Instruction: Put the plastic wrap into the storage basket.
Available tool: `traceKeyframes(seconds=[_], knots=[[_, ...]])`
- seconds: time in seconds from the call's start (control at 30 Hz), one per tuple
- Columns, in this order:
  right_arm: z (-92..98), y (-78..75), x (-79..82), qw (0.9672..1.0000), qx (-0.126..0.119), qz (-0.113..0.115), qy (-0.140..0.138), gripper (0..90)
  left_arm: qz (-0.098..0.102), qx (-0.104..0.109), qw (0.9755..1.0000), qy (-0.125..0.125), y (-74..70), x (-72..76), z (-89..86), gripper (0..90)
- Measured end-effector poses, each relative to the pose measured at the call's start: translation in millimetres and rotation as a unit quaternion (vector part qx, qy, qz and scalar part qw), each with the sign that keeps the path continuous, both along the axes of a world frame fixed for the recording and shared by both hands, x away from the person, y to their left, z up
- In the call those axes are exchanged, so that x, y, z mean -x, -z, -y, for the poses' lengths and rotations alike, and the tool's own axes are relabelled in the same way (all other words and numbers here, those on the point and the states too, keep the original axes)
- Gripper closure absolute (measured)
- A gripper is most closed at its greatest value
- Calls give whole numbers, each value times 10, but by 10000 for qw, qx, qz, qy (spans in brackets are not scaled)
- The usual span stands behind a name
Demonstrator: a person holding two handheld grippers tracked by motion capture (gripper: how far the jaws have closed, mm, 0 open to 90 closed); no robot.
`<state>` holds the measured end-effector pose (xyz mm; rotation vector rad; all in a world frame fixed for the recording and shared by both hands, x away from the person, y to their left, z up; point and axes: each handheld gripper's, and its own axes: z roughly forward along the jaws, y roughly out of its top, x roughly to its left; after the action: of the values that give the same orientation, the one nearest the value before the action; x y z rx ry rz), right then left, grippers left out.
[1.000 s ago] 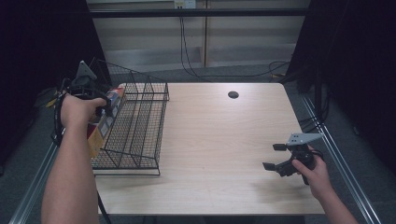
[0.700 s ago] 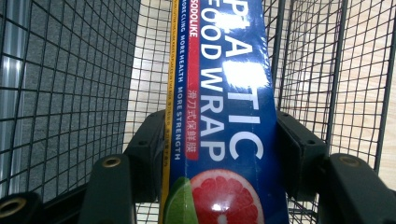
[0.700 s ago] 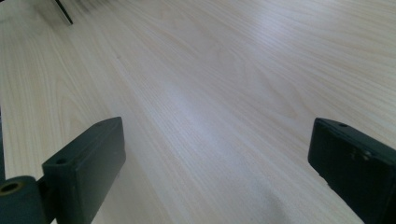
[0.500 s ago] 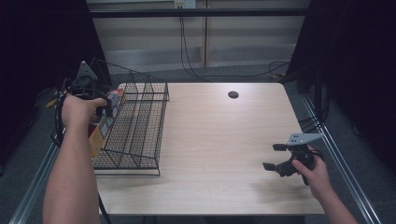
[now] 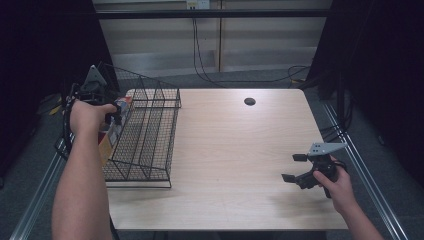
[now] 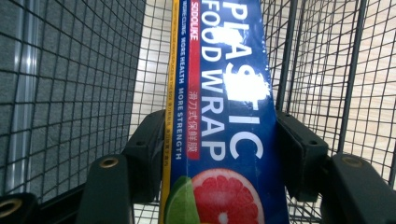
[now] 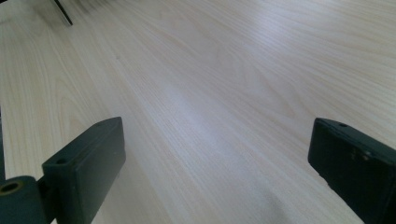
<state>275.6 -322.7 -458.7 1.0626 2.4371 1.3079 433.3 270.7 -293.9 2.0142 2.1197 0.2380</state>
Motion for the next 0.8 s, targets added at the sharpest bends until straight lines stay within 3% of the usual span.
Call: traceKeyframes(seconds=[0.07, 0.1, 0.13, 0.23, 0.27, 0.5, 0.8], knots=[[-2, 2, -1, 10000, 12, -15, -3, 40, 66, -34, 10000, -29, -27, 6, -2, 410], [-7, 6, -1, 10000, 25, -2, -18, 40, 171, 45, 9998, -71, -47, 15, -6, 401], [-14, 5, 3, 10000, 27, -27, -6, 40, 423, 205, 9988, -138, -116, 34, -8, 402], [-28, 4, 4, 10000, 21, -23, -27, 40, 377, 132, 9992, -22, -165, 40, 23, 384], [-27, 0, 4, 10000, 28, 0, -35, 40, 505, 170, 9986, -1, -216, 45, 51, 370], [-16, -9, 14, 10000, 17, 12, -4, 40, 562, 213, 9981, 163, -288, 43, 150, 339], [-27, -1, 11, 10000, 5, -33, -9, 40, 795, 491, 9948, 399, -325, 61, 338, 221]])
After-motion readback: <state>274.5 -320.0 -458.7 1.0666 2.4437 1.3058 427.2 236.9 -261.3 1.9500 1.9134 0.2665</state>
